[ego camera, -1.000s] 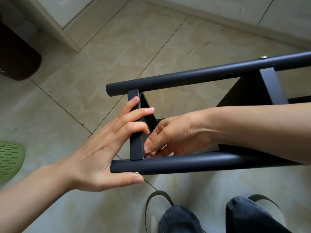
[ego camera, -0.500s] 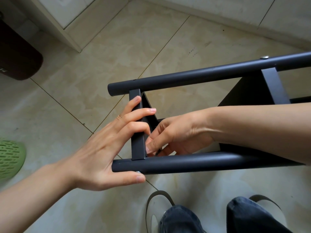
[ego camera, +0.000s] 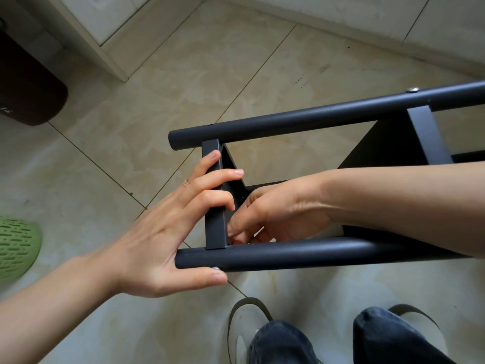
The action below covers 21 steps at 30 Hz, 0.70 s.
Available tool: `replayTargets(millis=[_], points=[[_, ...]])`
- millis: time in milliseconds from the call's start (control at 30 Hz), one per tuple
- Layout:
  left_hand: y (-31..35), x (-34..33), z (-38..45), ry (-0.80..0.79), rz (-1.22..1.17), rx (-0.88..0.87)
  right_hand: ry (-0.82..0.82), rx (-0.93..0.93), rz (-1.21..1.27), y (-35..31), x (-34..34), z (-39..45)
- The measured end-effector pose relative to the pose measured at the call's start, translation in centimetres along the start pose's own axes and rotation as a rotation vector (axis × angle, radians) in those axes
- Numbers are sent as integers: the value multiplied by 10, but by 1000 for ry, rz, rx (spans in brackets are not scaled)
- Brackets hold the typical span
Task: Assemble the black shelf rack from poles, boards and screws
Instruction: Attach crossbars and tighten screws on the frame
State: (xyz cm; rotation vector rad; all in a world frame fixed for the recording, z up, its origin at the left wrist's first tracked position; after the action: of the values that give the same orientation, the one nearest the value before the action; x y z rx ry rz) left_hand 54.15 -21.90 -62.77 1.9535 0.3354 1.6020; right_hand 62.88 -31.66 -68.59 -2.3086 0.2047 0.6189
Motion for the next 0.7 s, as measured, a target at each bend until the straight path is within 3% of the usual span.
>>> replayTargets(millis=[267, 433, 700], points=[[0, 0, 0, 5, 0, -5, -4, -10, 1, -2, 2, -2], [1, 1, 0, 4, 8, -4, 79, 38, -33, 1, 1, 4], [1, 1, 0, 5, 0, 3, 17, 30, 2, -2, 1, -1]])
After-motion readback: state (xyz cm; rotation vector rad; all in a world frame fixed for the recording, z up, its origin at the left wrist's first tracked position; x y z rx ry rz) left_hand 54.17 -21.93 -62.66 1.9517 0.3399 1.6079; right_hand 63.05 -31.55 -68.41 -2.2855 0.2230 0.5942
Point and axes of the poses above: each hand's wrist, its own z-axis towards the middle knuckle, its own x-axis out of the back of the hand, y = z × x, the point moved 5 cm from there along z, towards the middle knuckle, and after that the axes turned 4 degrees about -y, right-handed, at the moved point
